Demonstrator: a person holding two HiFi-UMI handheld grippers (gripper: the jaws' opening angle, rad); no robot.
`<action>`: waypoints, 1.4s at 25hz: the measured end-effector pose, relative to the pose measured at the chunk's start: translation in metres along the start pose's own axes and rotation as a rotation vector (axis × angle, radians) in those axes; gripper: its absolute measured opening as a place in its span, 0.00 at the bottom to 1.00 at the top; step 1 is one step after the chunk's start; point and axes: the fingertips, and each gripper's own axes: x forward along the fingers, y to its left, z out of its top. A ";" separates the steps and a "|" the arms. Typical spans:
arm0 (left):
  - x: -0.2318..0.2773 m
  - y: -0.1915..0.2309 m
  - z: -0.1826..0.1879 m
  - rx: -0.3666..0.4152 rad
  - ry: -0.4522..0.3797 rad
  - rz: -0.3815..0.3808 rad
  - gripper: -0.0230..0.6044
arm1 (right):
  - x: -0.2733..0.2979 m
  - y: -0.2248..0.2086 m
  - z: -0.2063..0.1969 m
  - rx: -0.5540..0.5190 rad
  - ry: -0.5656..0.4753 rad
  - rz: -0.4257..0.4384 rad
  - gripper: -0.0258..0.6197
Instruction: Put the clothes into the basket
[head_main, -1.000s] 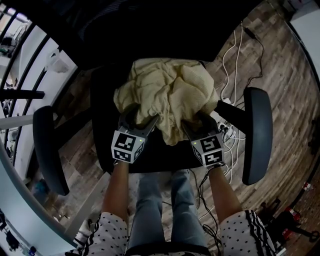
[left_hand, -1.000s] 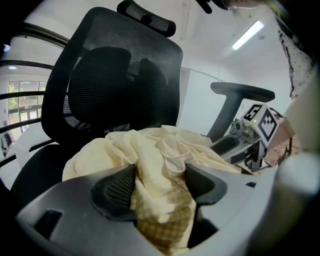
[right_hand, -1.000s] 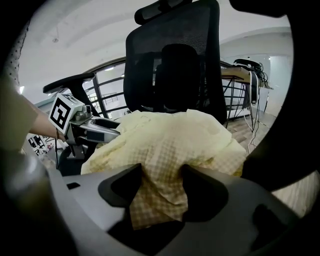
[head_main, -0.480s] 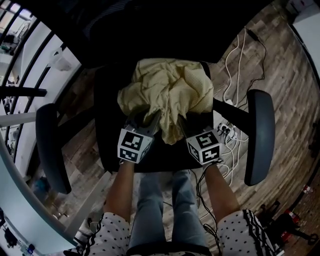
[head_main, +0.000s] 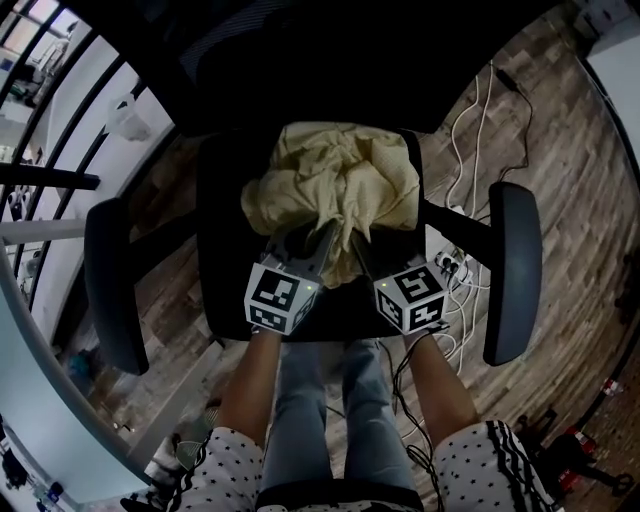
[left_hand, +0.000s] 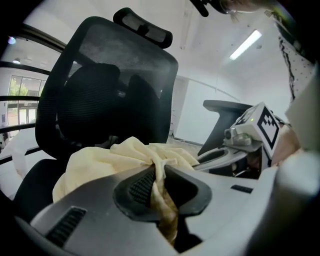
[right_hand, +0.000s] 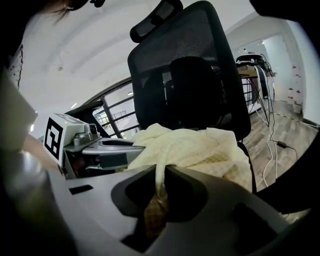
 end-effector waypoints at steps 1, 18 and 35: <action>0.000 -0.005 0.004 0.017 -0.002 -0.003 0.13 | -0.002 0.002 0.003 -0.003 -0.004 0.000 0.12; -0.038 -0.037 0.108 0.114 -0.083 0.055 0.12 | -0.059 0.030 0.100 -0.144 -0.111 0.007 0.11; -0.097 -0.056 0.216 0.170 -0.170 0.181 0.11 | -0.121 0.073 0.202 -0.280 -0.209 0.059 0.11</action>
